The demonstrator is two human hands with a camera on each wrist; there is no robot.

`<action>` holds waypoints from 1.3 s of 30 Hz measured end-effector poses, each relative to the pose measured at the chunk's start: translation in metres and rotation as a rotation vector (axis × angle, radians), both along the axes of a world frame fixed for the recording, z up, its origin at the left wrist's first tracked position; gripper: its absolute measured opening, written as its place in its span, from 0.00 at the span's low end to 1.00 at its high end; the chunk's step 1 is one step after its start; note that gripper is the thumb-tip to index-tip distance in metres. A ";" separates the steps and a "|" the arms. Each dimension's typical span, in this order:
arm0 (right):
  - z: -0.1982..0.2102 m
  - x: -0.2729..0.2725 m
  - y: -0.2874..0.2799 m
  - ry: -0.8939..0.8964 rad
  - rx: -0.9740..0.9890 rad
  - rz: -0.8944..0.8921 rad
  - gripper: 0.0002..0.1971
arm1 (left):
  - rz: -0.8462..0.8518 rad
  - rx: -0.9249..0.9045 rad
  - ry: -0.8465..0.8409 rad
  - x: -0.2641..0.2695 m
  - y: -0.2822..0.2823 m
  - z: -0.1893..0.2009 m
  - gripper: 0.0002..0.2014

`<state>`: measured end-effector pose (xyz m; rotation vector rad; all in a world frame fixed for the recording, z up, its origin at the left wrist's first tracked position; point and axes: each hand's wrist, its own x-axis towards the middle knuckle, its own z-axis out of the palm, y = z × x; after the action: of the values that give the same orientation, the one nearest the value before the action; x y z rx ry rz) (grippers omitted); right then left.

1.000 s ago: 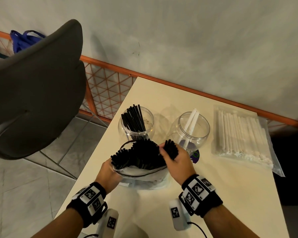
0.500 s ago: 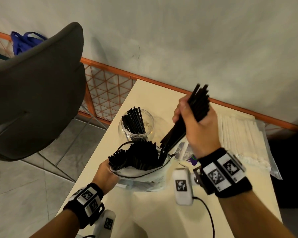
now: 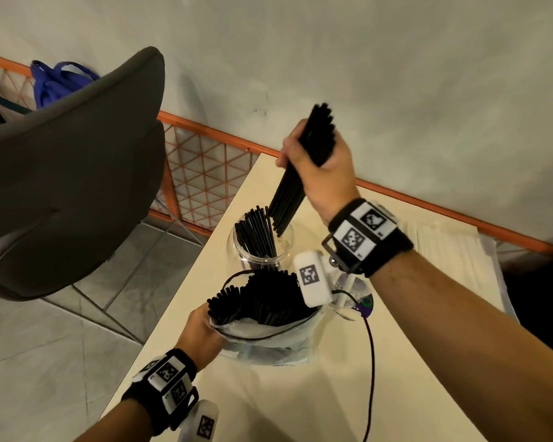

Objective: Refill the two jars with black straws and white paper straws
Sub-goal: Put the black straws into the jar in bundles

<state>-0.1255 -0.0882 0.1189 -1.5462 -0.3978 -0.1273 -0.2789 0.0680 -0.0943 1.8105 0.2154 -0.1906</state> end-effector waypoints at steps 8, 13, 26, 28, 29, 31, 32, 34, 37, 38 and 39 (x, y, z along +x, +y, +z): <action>-0.075 0.019 0.008 0.152 -0.560 0.135 0.21 | 0.002 0.058 -0.038 -0.001 -0.001 0.003 0.16; -0.070 0.017 -0.012 0.083 -0.778 0.204 0.13 | 0.022 0.015 -0.036 -0.001 -0.002 0.003 0.13; -0.089 0.011 -0.001 -0.168 -1.300 0.569 0.16 | 0.076 -0.118 0.000 -0.001 -0.001 -0.001 0.13; -0.088 0.015 0.006 -0.166 -1.294 0.586 0.13 | 0.054 -0.085 -0.009 -0.002 -0.002 -0.002 0.17; -0.087 0.017 0.008 -0.153 -1.287 0.592 0.11 | 0.055 -0.082 -0.009 -0.002 -0.002 -0.002 0.16; -0.085 0.020 0.011 -0.121 -1.290 0.608 0.08 | 0.078 -0.114 0.005 -0.002 -0.001 0.000 0.14; -0.083 0.021 0.012 -0.108 -1.299 0.613 0.08 | 0.091 -0.143 0.017 -0.002 0.000 0.000 0.17; -0.077 0.024 0.013 -0.098 -1.325 0.620 0.06 | 0.110 -0.166 0.026 -0.002 -0.001 0.002 0.17; -0.060 0.038 0.013 -0.101 -1.366 0.594 0.07 | 0.100 -0.170 0.022 -0.002 -0.001 -0.001 0.16; -0.054 0.044 0.013 -0.105 -1.371 0.561 0.08 | 0.086 -0.135 0.015 -0.001 0.000 -0.001 0.16; -0.048 0.051 0.013 -0.114 -1.364 0.517 0.09 | 0.072 -0.093 0.011 -0.001 0.000 -0.001 0.17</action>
<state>-0.0750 -0.0754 0.0708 -2.6879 -1.0944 0.5849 -0.2804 0.0679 -0.0957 1.7073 0.2749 -0.1574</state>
